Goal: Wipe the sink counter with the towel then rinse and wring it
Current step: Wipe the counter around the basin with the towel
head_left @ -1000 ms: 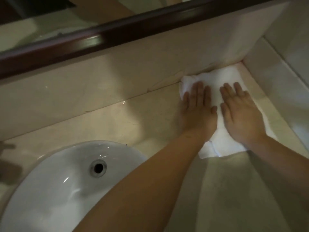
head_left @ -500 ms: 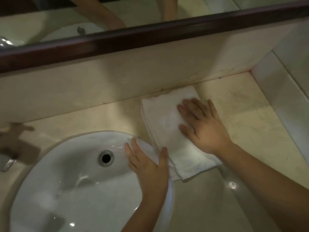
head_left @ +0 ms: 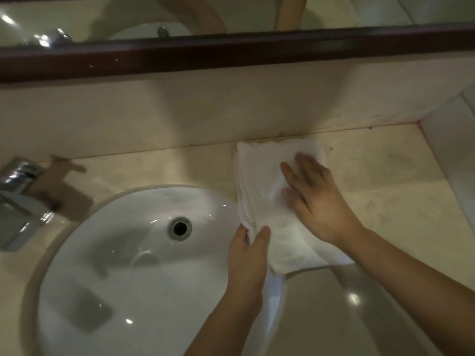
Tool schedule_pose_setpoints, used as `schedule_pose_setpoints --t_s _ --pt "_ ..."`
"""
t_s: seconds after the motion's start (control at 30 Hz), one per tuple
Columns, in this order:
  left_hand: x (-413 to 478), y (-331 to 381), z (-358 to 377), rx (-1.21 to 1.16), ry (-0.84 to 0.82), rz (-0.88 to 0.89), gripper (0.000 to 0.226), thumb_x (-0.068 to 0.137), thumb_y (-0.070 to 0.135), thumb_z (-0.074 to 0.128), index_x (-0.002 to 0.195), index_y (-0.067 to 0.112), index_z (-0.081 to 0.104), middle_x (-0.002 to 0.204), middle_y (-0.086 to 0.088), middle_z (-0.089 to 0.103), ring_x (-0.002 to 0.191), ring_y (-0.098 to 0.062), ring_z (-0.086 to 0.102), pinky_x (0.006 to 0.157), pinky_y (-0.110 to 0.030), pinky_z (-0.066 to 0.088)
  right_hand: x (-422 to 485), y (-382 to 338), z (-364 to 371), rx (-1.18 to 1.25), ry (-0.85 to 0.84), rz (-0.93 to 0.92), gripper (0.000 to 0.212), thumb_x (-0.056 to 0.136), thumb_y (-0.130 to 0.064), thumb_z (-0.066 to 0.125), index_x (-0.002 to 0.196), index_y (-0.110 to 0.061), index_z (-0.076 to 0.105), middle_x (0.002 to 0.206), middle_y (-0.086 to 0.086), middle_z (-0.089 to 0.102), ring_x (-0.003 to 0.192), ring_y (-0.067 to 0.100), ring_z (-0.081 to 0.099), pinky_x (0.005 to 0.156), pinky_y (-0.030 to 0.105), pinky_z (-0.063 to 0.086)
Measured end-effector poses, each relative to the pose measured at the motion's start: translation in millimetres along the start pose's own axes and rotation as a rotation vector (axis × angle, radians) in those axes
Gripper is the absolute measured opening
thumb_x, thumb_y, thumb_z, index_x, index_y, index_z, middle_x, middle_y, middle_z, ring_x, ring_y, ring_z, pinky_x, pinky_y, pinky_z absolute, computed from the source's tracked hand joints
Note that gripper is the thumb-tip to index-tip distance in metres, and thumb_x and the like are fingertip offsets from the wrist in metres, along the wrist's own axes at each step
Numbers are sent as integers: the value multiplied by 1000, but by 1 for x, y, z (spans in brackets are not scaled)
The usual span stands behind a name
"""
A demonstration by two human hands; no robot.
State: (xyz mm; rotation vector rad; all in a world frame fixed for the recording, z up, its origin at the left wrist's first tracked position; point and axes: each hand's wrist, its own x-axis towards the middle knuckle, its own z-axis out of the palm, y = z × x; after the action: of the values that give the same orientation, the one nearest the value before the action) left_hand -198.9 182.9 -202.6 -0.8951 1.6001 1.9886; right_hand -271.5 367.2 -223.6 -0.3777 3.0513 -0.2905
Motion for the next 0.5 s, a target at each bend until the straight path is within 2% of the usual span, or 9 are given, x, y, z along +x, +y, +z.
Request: schedule_pose_setpoints --t_s 0.07,0.1,0.17,0.2,0.3,0.43,0.5 --pt "-1 0 -4 -57 -51 -24 22 100 15 61 117 25 70 109 6 80 102 -12 75 92 -33 60 14 0 -4 -43 19 14 67 109 -55 18 156 -16 45 157 27 45 148 44 39 118 50 34" --pt "-1 0 -4 -92 -52 -39 21 101 15 61 118 23 69 109 5 79 102 -12 75 92 -32 60 20 -2 -2 -64 25 39 65 108 -56 20 159 -21 40 162 25 38 153 43 31 121 51 28" --pt "2 0 0 -137 -36 -38 22 99 16 64 120 23 68 111 4 79 103 -13 74 92 -31 60 27 -8 5 -82 12 80 63 107 -56 21 164 -30 23 174 15 13 162 36 2 128 55 6" --pt "4 1 3 -162 -41 -25 25 96 16 68 121 22 68 112 4 78 104 -13 74 90 -29 60 30 -11 7 -86 -1 64 64 106 -56 18 164 -30 19 175 13 9 162 32 -4 128 55 -1" --pt "4 4 6 -234 -75 -73 33 89 5 75 121 13 70 108 1 80 97 -12 77 79 -22 60 40 -18 7 -64 -41 -13 66 106 -50 18 164 -19 25 173 14 21 162 26 11 129 54 3" --pt "12 9 -32 -287 -86 -112 23 95 6 67 118 10 72 105 -5 81 101 -22 77 91 -39 61 67 -65 14 -50 -76 -96 65 106 -44 21 163 -14 29 170 17 27 160 30 21 129 54 10" --pt "19 15 -58 -340 -67 -81 27 96 7 65 123 11 70 108 -5 80 103 -22 76 92 -39 60 78 -92 19 -49 -81 -86 66 106 -44 18 163 -11 27 170 18 26 160 31 19 129 57 11"
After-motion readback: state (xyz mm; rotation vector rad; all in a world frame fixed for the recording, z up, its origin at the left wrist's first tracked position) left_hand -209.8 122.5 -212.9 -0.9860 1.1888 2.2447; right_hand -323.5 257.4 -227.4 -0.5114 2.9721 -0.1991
